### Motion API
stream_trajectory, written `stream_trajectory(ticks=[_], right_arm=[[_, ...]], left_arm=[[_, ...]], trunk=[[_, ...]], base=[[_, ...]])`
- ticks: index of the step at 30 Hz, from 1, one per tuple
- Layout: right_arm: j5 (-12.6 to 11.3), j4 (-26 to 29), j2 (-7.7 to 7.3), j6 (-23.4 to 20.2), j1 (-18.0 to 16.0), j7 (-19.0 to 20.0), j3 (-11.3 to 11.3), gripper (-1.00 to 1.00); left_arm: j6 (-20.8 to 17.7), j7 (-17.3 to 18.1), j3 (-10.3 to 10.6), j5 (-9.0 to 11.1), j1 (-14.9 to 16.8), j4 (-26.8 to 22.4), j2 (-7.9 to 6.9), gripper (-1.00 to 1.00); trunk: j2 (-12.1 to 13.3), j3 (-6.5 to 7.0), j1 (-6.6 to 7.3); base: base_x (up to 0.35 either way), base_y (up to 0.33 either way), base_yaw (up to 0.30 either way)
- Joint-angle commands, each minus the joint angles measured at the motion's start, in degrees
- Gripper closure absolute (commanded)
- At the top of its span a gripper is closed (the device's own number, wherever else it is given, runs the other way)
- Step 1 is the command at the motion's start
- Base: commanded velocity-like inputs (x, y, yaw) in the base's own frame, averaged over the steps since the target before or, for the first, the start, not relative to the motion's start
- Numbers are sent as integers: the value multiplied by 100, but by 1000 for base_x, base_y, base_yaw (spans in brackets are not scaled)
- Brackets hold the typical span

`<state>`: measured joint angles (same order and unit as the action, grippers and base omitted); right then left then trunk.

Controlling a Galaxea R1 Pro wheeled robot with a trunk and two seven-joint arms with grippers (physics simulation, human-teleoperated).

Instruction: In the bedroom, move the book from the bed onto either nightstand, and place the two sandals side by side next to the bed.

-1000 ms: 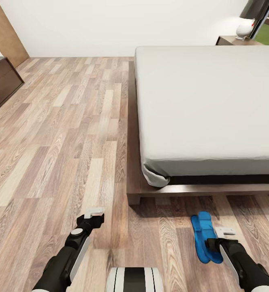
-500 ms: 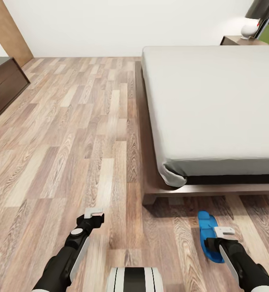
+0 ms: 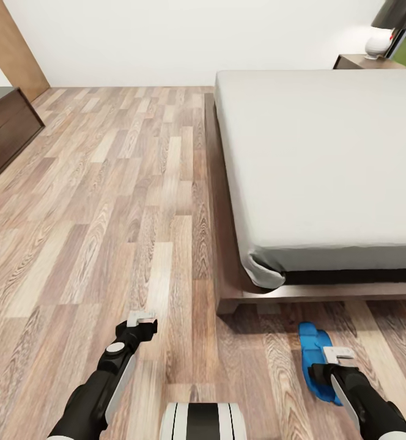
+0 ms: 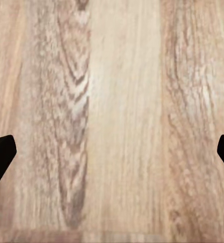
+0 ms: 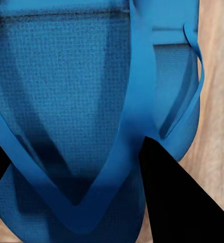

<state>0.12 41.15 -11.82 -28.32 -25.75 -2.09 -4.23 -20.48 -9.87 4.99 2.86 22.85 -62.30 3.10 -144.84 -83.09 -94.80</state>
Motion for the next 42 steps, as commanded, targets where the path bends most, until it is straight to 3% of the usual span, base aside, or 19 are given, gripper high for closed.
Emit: stream_trajectory(ticks=[1, 2, 4, 6, 16, 19, 20, 22, 32, 42], right_arm=[[0, -465, 22, 375, -222, -20, 32, 100], [5, -583, 38, 466, -285, -20, 78, 100], [8, -1017, 80, 860, -573, -25, 398, 100], [13, -1155, 121, 950, -703, -31, 468, 100], [8, -1508, 170, 1189, -810, -45, 488, 100], [1, -2039, 171, 1433, -1072, -49, 485, 100], [-13, -2448, 172, 1681, -1234, -53, 485, 100], [-40, -2587, 173, 1772, -1289, -56, 481, 100], [-91, -2668, 172, 2200, -1327, -62, 442, 100], [-91, -2677, 172, 2162, -1327, -95, 440, 100]], left_arm=[[-33, -41, 11, 29, -10, -191, -9, -100], [-34, -41, 11, 30, -19, -276, -11, -100], [-162, -41, 11, 25, -223, -819, -26, -100], [-351, -41, 11, 25, -282, -1061, -33, -100], [-481, -41, 11, 22, -352, -1234, -29, -100], [-487, -41, 11, 22, -393, -1339, -29, -100], [-490, -41, 11, 23, -440, -1445, -29, -100], [-491, -41, 11, 22, -457, -1484, -29, -100], [-492, -41, 11, 30, -475, -1504, -29, -100], [-492, -41, 11, 32, -475, -1487, -20, -100]], trunk=[[-3, -26, -2], [-4, -48, -4], [-7, -92, -9], [-7, -92, -9], [-18, -270, -30], [-22, -336, -38], [-23, -358, -40], [-24, -380, -43], [-24, -380, -43], [-24, -380, -43]], base=[[0, 0, 0], [0, 0, 0], [0, 0, 0], [0, 0, 0], [0, 0, 0], [0, 0, 0], [0, 0, 0], [0, 0, 0], [0, 0, 0], [0, 0, 0]])
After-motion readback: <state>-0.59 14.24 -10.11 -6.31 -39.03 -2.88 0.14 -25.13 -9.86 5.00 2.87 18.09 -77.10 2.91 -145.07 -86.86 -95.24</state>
